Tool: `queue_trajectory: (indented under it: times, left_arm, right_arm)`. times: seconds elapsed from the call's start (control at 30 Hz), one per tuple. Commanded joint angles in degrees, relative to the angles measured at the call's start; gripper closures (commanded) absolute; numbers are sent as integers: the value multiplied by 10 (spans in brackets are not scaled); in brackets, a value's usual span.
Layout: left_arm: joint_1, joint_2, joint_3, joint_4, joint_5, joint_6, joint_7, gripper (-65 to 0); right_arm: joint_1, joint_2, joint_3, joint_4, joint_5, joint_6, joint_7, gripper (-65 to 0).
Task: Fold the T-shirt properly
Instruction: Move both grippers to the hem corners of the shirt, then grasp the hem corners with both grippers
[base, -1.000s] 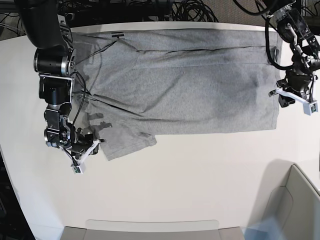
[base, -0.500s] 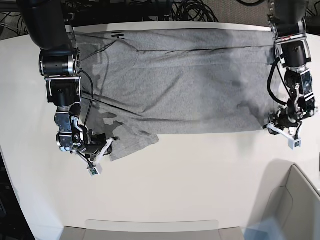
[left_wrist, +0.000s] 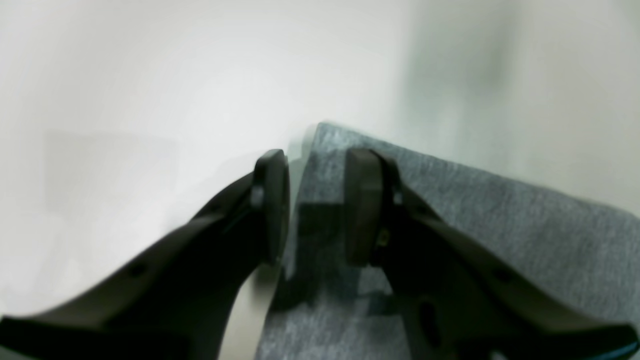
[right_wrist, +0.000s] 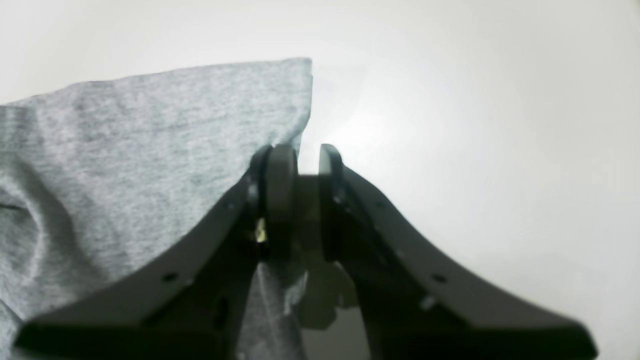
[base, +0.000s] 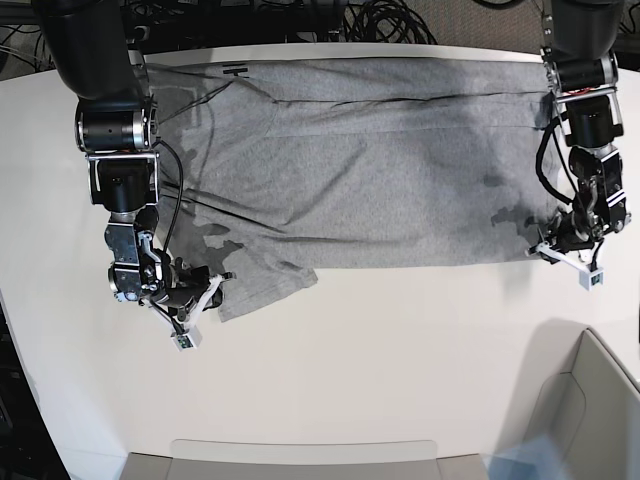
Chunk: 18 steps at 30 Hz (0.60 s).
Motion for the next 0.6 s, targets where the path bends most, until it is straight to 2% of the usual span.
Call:
queue_trajectory:
  times: [0.0,0.17,0.2,0.27,0.3,0.47,0.57]
  left_arm:
    - [0,-7,2,7,-4,-2,2,-211]
    - [15,-6,70,26,-4,-2,2,-188]
    - [17,-3,72,26,-4,-2,2,-163]
    - [17,7,72,22,-4,-2,2,-59]
    - [17,8,72,22,-4,-1,2,-6]
    - [16,9,67,22,-4,-1,-11,0]
    - [15,10,9,26,-4,-1,-35,0]
  right_arm:
    - [-1,6,-2,-6,-27,-4,-50,-100]
    - [-1,2,-7,-6,-27,-4,-52,-85]
    - [-1,1,-7,-6,-27,-4,-53,-66]
    - [-1,1,-7,-6,-27,-4,-52,0]
    - [-1,1,-7,-6,-27,-4,-50,0]
    - [-1,4,-8,14,-27,-4,-50,0]
    - [-14,3,-8,69,-27,-4,-50,0]
